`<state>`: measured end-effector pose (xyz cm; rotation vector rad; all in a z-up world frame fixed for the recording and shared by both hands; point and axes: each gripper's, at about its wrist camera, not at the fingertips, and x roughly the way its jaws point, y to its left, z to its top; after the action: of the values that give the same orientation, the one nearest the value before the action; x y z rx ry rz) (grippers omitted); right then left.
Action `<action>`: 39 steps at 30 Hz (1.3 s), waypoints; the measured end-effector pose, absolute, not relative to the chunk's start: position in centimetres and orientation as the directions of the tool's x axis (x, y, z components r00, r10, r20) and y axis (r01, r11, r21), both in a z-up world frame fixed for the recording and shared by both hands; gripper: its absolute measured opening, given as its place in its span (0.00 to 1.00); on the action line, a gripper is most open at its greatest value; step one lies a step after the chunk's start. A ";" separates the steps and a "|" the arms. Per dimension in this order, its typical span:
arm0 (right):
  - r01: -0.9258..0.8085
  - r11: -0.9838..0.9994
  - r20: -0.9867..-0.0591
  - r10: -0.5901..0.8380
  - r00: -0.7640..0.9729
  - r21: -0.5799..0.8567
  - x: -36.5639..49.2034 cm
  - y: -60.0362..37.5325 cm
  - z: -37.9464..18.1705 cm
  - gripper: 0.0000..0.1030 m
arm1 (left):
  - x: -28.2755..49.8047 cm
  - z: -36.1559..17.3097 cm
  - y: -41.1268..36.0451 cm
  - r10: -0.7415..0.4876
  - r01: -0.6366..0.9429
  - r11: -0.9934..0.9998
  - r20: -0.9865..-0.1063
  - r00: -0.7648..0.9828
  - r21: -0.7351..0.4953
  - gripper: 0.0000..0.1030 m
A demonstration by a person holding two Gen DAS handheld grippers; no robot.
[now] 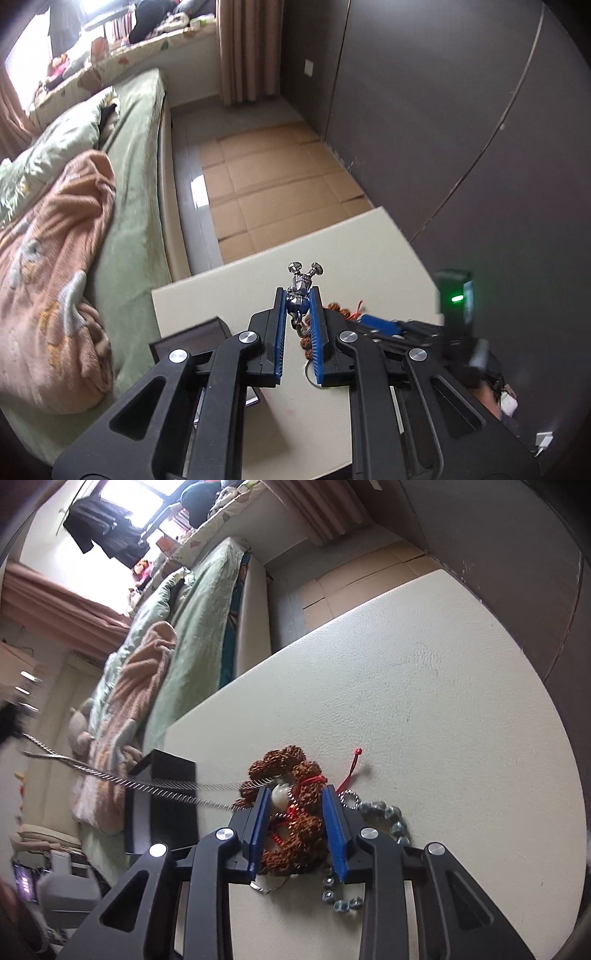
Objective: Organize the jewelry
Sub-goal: 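Lift the silver charm with the left tool while the right lifts the brown bracelet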
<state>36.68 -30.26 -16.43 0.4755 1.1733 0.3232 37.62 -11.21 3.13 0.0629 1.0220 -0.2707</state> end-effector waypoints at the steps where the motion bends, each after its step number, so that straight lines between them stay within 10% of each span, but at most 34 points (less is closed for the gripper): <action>1: 0.002 0.864 -0.807 0.470 0.358 0.504 36.9 -30.0 -16.6 0.28 | 37.6 3.6 -11.2 -0.196 0.255 0.964 -0.845 0.498 -0.073 0.13; 39: -0.152 0.802 -0.679 0.576 0.456 0.578 34.2 -29.4 -11.4 0.17 | 31.5 23.2 -4.8 -0.117 0.165 0.986 -0.620 0.776 0.020 0.13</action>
<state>34.19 -29.45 -11.40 0.4764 1.0053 0.4700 31.47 -4.75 23.17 0.0748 0.6655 -0.1528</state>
